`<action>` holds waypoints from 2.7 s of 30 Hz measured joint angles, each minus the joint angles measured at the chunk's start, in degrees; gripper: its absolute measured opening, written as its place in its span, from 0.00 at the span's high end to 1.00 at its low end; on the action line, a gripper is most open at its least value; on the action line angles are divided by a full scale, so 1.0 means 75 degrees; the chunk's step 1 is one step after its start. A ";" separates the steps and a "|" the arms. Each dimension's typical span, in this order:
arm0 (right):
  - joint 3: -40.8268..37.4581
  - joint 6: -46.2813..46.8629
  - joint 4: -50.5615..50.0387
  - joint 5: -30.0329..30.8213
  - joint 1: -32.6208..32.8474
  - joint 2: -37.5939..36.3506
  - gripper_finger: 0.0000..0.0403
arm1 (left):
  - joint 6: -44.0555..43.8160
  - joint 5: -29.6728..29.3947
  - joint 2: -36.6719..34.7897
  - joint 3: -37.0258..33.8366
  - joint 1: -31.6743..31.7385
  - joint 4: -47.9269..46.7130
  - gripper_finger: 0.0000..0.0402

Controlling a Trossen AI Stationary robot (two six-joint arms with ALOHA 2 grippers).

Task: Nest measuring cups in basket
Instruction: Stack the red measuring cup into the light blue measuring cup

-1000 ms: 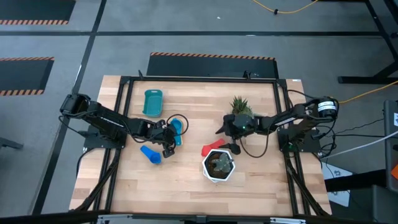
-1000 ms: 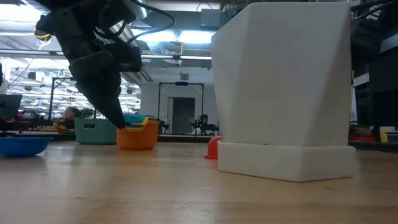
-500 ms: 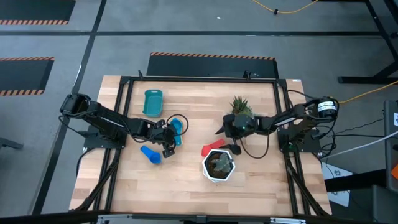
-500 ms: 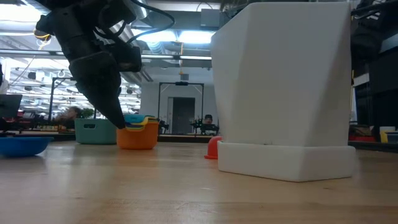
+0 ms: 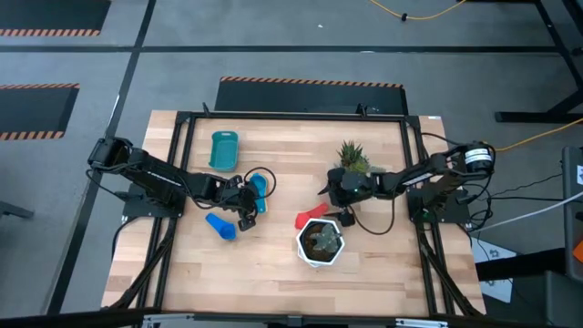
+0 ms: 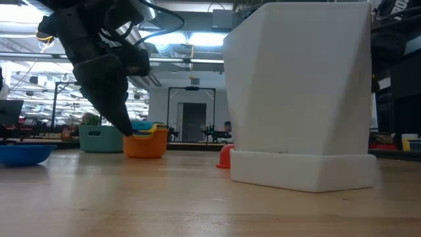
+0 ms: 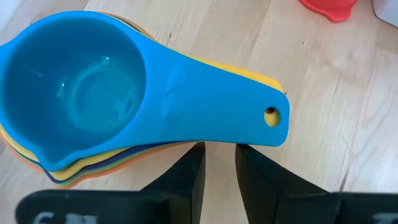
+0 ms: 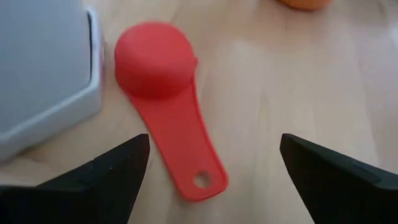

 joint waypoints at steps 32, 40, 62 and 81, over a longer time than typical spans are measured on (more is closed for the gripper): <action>0.0017 0.0571 0.0197 -0.0681 -0.0155 0.0902 0.66 | 0.0000 0.0000 0.0000 0.0000 0.0000 0.0003 0.80; 0.0006 0.0908 0.0295 -0.0682 -0.0155 0.0908 0.62 | 0.0000 0.0000 0.0000 0.0000 0.0000 0.0000 0.80; -0.0012 0.1342 0.2119 0.0850 -0.0155 0.0128 0.65 | 0.0000 0.0000 0.0000 0.0000 0.0000 0.0000 0.80; 0.0538 0.2607 0.2883 0.0703 -0.0767 -0.0645 0.65 | -0.0003 0.0311 0.0000 0.0000 0.0002 0.0029 0.80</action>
